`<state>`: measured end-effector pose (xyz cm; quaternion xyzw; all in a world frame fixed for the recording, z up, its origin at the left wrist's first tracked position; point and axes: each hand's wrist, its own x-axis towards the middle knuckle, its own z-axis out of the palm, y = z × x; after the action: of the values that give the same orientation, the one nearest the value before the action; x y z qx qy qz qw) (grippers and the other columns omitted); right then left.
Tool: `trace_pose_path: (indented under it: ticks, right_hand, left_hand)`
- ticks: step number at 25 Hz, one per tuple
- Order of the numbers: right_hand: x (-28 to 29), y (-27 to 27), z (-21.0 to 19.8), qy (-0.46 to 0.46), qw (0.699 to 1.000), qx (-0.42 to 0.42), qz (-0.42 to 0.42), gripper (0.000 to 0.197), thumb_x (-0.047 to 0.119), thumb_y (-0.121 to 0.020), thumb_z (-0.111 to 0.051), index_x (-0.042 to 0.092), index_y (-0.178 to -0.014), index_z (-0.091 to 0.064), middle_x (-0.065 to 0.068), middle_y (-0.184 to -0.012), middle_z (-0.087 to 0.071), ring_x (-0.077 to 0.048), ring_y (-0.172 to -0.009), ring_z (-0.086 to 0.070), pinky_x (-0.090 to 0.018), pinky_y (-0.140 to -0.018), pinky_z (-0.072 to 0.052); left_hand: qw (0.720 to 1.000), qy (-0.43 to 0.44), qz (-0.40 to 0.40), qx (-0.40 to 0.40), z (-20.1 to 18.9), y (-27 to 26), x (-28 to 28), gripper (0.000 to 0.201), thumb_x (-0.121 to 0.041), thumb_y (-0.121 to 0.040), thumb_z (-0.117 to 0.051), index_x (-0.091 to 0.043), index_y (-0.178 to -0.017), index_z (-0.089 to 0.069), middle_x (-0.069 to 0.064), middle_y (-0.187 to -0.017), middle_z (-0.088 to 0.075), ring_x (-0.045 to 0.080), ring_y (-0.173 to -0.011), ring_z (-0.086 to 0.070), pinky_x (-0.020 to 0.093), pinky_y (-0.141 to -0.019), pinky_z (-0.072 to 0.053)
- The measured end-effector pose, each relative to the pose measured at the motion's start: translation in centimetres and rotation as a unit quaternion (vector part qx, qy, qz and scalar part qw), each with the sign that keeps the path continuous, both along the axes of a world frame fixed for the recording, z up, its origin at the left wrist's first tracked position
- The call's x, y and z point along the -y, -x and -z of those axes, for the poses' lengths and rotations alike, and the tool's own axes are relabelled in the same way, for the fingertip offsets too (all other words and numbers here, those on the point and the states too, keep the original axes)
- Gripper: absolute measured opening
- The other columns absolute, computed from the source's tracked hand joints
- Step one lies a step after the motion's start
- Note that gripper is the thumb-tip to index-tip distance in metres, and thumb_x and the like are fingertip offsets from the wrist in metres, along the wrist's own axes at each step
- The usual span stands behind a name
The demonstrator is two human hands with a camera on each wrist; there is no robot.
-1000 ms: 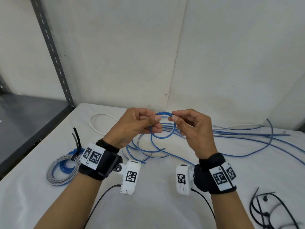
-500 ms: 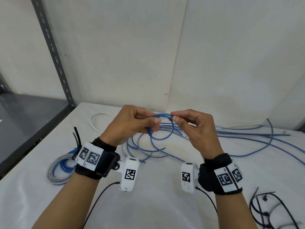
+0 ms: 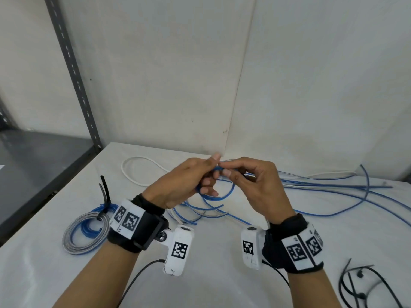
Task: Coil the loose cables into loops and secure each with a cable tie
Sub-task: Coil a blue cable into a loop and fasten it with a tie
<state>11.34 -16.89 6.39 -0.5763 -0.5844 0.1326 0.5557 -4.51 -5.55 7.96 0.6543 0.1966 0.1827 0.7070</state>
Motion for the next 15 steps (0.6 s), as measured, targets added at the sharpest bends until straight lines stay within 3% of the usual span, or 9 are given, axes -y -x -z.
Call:
trace_pose_path:
  ticks: [1,3,4,6,8,11,13,15]
  right_hand:
    - [0.0,0.0,0.0,0.001,1.000,0.014,-0.004,0.017,0.009,-0.093,-0.071,0.020,-0.103,-0.080,0.012,-0.095,-0.078,-0.010,-0.091,-0.071,-0.028,-0.080,-0.054]
    - [-0.1,0.1,-0.1,-0.002,1.000,0.003,0.006,0.017,0.013,-0.093,-0.071,0.023,-0.103,-0.080,0.010,-0.096,-0.078,-0.017,-0.088,-0.071,-0.032,-0.075,-0.055]
    - [-0.1,0.0,-0.1,-0.009,1.000,-0.023,0.018,0.016,0.015,-0.093,-0.072,0.025,-0.103,-0.079,0.006,-0.096,-0.079,-0.021,-0.085,-0.071,-0.035,-0.071,-0.055]
    - [-0.1,0.0,-0.2,-0.033,0.994,-0.102,0.035,0.013,0.014,-0.092,-0.072,0.020,-0.101,-0.079,-0.004,-0.092,-0.079,-0.018,-0.070,-0.066,-0.031,-0.060,-0.051]
    - [-0.4,0.6,0.0,-0.047,0.984,-0.167,0.024,0.013,0.012,-0.093,-0.070,0.010,-0.104,-0.076,-0.011,-0.092,-0.078,-0.016,-0.063,-0.061,-0.029,-0.056,-0.047]
    - [-1.2,2.3,0.5,-0.060,0.978,-0.201,0.008,0.019,0.010,-0.095,-0.067,0.004,-0.112,-0.072,-0.011,-0.095,-0.078,-0.019,-0.062,-0.061,-0.026,-0.053,-0.048]
    - [-1.3,2.8,0.3,-0.079,0.977,-0.196,0.027,0.017,0.009,-0.095,-0.067,0.005,-0.111,-0.073,-0.012,-0.091,-0.078,-0.016,-0.058,-0.057,-0.024,-0.052,-0.046]
    - [-1.0,2.1,0.1,-0.075,0.983,-0.163,0.033,0.014,0.010,-0.094,-0.069,0.011,-0.107,-0.075,-0.009,-0.087,-0.077,-0.014,-0.060,-0.056,-0.023,-0.054,-0.045]
  left_hand:
    - [1.000,-0.021,-0.003,-0.011,0.0,-0.1,0.3,0.045,-0.044,-0.106,-0.042,-0.008,-0.079,-0.052,-0.008,-0.057,-0.032,0.011,-0.050,-0.032,0.033,-0.077,-0.056]
    - [0.999,-0.035,-0.027,-0.002,0.0,-0.1,0.2,0.043,-0.040,-0.108,-0.040,-0.013,-0.075,-0.049,-0.009,-0.058,-0.028,0.010,-0.051,-0.028,0.028,-0.066,-0.046]
    - [0.999,-0.024,-0.043,0.019,-0.1,-0.1,0.0,0.043,-0.038,-0.108,-0.040,-0.014,-0.074,-0.047,-0.009,-0.059,-0.026,0.010,-0.052,-0.026,0.028,-0.064,-0.041]
    - [0.993,0.035,-0.068,0.088,-0.2,-0.1,-0.5,0.042,-0.037,-0.109,-0.040,-0.015,-0.073,-0.044,-0.007,-0.061,-0.020,0.010,-0.051,-0.021,0.028,-0.061,-0.037]
    - [0.978,0.106,-0.086,0.158,-0.3,-0.2,-0.5,0.041,-0.037,-0.109,-0.040,-0.015,-0.074,-0.043,-0.006,-0.061,-0.019,0.009,-0.050,-0.019,0.026,-0.059,-0.036]
    - [0.957,0.167,-0.108,0.212,-0.3,-0.6,-0.1,0.041,-0.037,-0.108,-0.042,-0.015,-0.073,-0.045,-0.005,-0.061,-0.018,0.009,-0.050,-0.019,0.025,-0.057,-0.040]
    - [0.953,0.187,-0.109,0.214,-0.4,-0.6,-0.2,0.042,-0.033,-0.109,-0.042,-0.014,-0.072,-0.047,-0.004,-0.060,-0.021,0.011,-0.050,-0.022,0.027,-0.060,-0.044]
    - [0.971,0.156,-0.095,0.157,-0.5,-0.1,-0.7,0.039,-0.025,-0.107,-0.039,-0.011,-0.072,-0.049,-0.002,-0.057,-0.028,0.014,-0.049,-0.028,0.033,-0.068,-0.048]
